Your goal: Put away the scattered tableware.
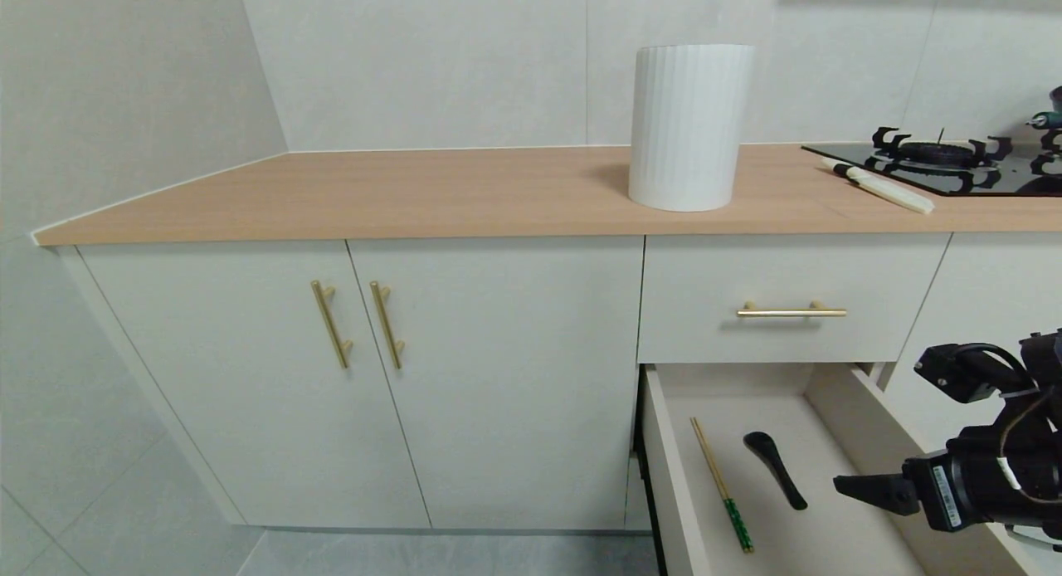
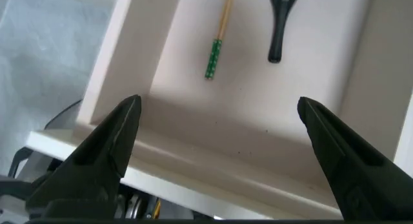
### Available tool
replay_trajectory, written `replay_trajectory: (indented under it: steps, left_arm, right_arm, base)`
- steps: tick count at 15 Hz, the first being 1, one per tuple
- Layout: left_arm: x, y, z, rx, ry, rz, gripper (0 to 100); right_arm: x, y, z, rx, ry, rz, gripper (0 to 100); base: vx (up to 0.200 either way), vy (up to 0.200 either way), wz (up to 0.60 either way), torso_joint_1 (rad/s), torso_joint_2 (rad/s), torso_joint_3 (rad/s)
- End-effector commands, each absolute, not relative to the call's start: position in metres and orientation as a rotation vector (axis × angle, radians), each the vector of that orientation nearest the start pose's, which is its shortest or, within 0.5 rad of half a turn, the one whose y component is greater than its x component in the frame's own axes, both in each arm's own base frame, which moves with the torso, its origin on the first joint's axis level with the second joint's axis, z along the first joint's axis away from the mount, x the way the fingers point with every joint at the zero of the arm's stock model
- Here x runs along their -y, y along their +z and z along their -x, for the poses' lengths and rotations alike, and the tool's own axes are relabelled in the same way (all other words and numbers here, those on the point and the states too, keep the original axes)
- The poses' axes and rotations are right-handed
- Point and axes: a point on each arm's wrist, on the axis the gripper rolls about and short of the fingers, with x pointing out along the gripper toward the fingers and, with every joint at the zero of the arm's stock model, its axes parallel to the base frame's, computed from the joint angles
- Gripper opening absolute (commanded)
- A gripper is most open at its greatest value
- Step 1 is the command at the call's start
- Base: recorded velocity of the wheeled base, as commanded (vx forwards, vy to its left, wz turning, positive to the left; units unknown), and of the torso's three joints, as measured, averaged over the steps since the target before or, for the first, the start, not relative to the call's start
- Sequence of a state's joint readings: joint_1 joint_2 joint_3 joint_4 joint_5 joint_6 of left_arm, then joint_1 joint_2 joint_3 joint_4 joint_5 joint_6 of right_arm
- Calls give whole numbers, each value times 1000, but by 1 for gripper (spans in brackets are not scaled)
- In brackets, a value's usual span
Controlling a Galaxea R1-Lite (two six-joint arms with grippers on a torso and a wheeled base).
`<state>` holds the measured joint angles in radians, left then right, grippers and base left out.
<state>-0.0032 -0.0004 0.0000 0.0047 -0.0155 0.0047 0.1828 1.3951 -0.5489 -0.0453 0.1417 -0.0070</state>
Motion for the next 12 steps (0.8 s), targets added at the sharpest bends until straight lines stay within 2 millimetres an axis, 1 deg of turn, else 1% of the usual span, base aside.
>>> replay_trajectory:
  steps: [1,5,7,10,12]
  left_arm:
    - [0,75,23,-5,-18,-5,100]
    - [0,75,23,-5,-18,-5,100]
    - [0,75,23,-5,-18,-5,100]
    - [0,75,23,-5,-18,-5,100]
    - [0,75,23,-5,-18,-5,100]
  right_arm:
    - [-40,144,-183,-790,333,43,100]
    - [-40,138,-177,-856,370,111,100]
    - [-44,134,-172,-906,410,150,100]
    - [-51,123,-165,-1014,477,219,100]
    - [-57,114,-169,-1070,497,235,100]
  base:
    - [-200,0,0,2,2,2]
    - [-200,0,0,0,5,1]
    - [-200,0,0,0,2,2]
    - [0,0,0,0,0,0]
    - [0,0,0,0,0,0]
